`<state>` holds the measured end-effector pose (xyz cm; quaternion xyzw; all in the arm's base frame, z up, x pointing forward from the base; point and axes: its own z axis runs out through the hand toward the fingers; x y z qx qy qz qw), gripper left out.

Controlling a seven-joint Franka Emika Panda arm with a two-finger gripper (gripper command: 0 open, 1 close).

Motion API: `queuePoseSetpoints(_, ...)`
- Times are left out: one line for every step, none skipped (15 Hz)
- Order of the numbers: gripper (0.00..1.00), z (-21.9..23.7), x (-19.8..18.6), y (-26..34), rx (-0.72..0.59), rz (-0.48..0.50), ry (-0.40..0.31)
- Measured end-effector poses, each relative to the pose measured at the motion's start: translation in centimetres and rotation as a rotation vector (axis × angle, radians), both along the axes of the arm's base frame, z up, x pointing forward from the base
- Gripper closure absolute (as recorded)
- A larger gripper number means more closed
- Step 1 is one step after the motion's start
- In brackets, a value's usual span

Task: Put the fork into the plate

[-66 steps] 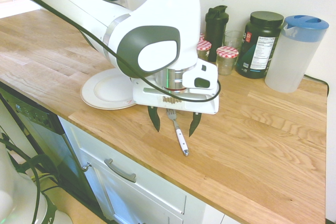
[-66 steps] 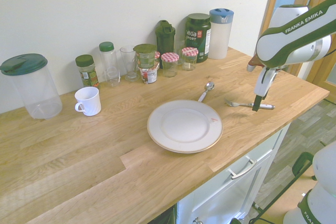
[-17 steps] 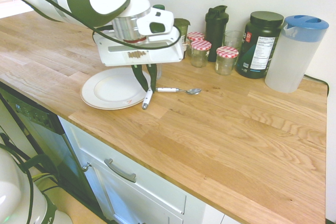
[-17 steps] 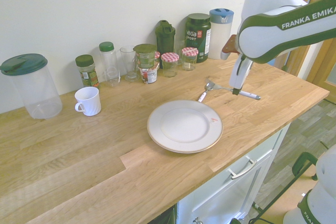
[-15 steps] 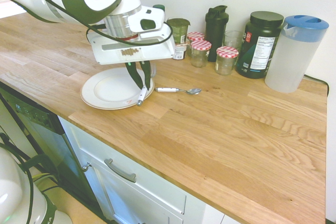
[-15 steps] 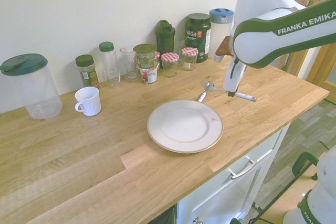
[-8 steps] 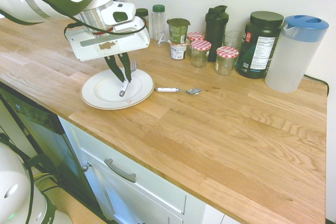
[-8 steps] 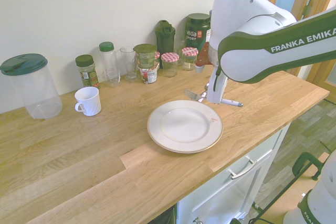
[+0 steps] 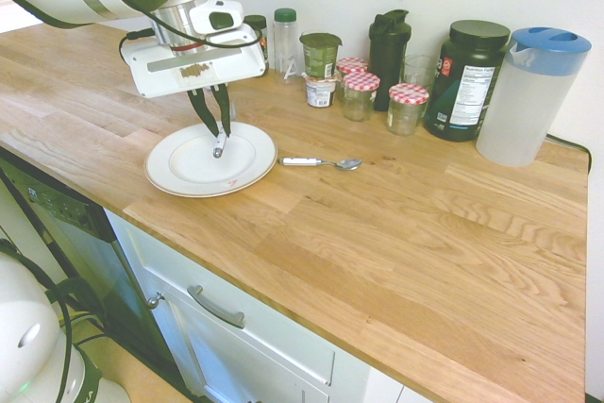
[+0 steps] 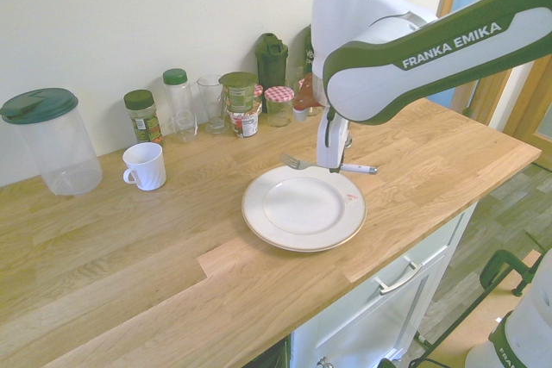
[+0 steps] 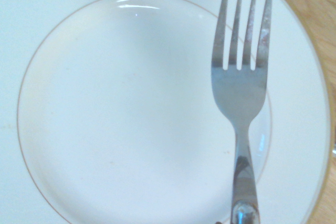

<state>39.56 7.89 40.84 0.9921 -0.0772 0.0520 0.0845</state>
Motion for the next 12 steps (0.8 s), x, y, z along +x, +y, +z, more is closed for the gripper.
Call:
queuePoseSetpoints(1.00, -0.6, 0.4, 0.5, -0.004, 0.015, 0.017)
queuePoseSetpoints(1.00, -1.2, 0.7, 1.0, -0.007, 0.027, 0.032)
queuePoseSetpoints(1.00, -1.7, 1.0, 1.4, -0.008, 0.036, 0.045)
queuePoseSetpoints(1.00, -2.2, 1.3, 1.8, -0.008, 0.043, 0.056)
queuePoseSetpoints(1.00, -2.5, 1.6, 2.0, -0.010, 0.050, 0.063)
queuePoseSetpoints(1.00, -2.6, 2.0, 2.1, -0.010, 0.054, 0.066)
queuePoseSetpoints(1.00, -2.6, 2.3, 2.2, -0.009, 0.055, 0.067)
queuePoseSetpoints(1.00, -2.5, 2.6, 2.3, -0.006, 0.057, 0.068)
queuePoseSetpoints(1.00, -2.6, 2.9, 2.3, -0.004, 0.059, 0.072)
queuePoseSetpoints(1.00, -2.8, 3.0, 2.4, -0.003, 0.060, 0.077)
queuePoseSetpoints(1.00, -3.1, 3.2, 2.5, -0.001, 0.061, 0.086)
queuePoseSetpoints(1.00, -3.4, 3.3, 2.5, -0.001, 0.059, 0.097)
